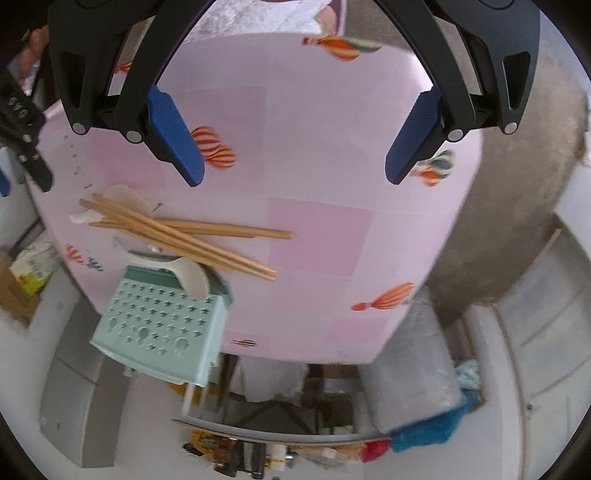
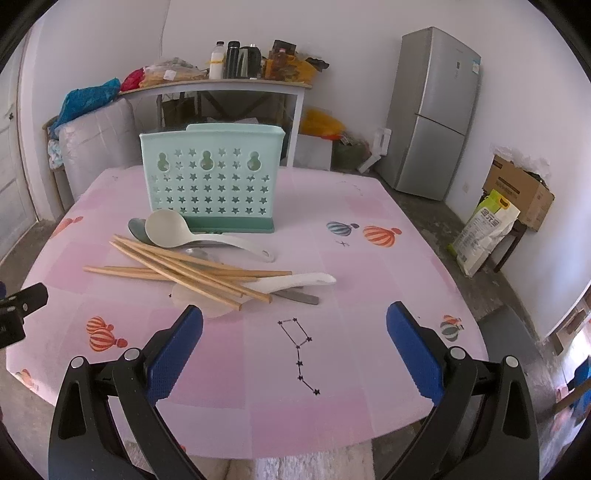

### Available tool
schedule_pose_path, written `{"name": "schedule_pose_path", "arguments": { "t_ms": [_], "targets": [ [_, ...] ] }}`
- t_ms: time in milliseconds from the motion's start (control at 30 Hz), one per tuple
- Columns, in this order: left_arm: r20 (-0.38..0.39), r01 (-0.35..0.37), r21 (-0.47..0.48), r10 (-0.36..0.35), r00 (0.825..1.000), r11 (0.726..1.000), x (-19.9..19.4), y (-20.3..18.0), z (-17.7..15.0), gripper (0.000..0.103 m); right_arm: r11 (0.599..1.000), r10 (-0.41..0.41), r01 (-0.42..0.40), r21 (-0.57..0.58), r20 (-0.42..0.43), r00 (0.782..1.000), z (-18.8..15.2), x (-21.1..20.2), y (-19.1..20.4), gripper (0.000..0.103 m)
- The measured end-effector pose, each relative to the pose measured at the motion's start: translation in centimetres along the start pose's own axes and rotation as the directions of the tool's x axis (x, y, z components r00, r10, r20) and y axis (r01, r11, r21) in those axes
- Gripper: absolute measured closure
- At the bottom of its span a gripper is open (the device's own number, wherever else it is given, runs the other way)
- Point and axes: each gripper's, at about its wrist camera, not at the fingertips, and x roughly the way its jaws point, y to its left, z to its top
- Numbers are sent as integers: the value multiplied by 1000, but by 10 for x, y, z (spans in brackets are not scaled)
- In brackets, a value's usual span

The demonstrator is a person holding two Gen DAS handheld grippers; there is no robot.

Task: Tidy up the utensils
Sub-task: 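Reach the left tool to the white spoon by the holder and grasp it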

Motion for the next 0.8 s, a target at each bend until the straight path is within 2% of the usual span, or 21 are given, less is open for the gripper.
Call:
{"name": "schedule_pose_path", "arguments": {
  "t_ms": [100, 167, 300, 400, 500, 567, 633, 667, 800],
  "targets": [
    [3, 104, -1, -104, 995, 995, 8, -3, 9, 8, 1000, 7, -7, -7, -2, 1000, 2, 12, 1, 6],
    [6, 145, 5, -145, 989, 989, 13, -8, 13, 8, 1000, 17, -17, -11, -6, 1000, 3, 18, 1, 6],
    [8, 274, -47, -274, 962, 961, 29, -15, 27, 8, 998, 54, -54, -28, -13, 998, 6, 36, 4, 6],
    [34, 304, -35, -302, 953, 952, 38, -21, 40, 8, 995, 93, -93, -43, -2, 996, 7, 43, 5, 6],
    [72, 279, 57, -282, 957, 959, 50, -37, 56, 9, 987, 158, -157, -40, 22, 987, 9, 50, 5, 6],
    [69, 263, 114, -272, 960, 958, 62, -48, 67, 9, 983, 183, -182, -37, 34, 983, 10, 54, 5, 6],
    [52, 267, 162, -279, 959, 950, 75, -60, 76, 16, 981, 194, -193, -36, 45, 980, 11, 58, 6, 6],
    [39, 267, 189, -279, 960, 945, 80, -66, 80, 27, 980, 199, -198, -34, 49, 979, 11, 60, 6, 6],
    [-17, 258, 239, -261, 965, 936, 103, -81, 90, 49, 975, 221, -220, -26, 46, 974, 11, 69, 5, 6]
  ]
}}
